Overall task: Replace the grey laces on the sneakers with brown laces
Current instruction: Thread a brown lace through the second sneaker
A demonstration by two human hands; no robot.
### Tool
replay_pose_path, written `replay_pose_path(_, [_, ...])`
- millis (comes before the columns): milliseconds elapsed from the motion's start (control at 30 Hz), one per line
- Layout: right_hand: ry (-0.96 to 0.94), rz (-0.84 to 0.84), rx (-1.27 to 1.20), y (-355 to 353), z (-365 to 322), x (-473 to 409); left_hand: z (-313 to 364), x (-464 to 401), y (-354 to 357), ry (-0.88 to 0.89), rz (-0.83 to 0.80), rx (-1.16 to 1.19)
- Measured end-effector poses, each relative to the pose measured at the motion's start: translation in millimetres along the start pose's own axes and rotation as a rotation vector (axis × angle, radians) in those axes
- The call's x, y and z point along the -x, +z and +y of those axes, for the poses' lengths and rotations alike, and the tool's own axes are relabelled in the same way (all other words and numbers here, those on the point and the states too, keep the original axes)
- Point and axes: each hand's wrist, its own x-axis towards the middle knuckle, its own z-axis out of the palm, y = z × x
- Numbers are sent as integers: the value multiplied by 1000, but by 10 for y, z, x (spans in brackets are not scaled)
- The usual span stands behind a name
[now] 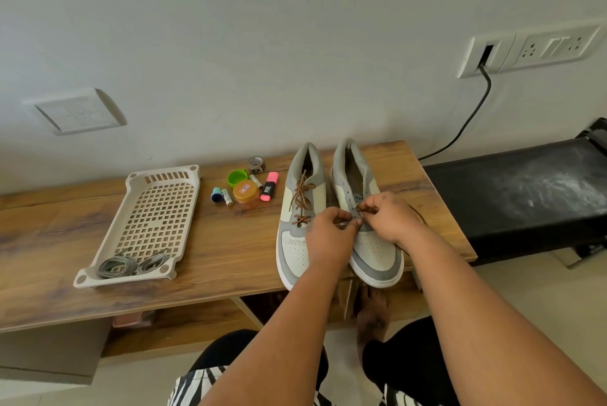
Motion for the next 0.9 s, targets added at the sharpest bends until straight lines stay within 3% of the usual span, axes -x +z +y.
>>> replay_pose_path(433, [94,-77,-412,14,119,0,12,29,-1,-22,2,50])
replay_pose_path(667, [6,-37,-203,-43,69,68,197,-80,-195,5,-39,42])
replay_pose_path(733, [-1,-34,-184,-57,62,86,314,-66,-371,-14,-126,326])
replay_pose_path(833, [-21,-44,-106,-66,47,98,417,6,-745,-94,-531,1146])
replay_pose_path(900, [-28,-45,-42,-61,38,97,443,11,-966,-54,-743,1450])
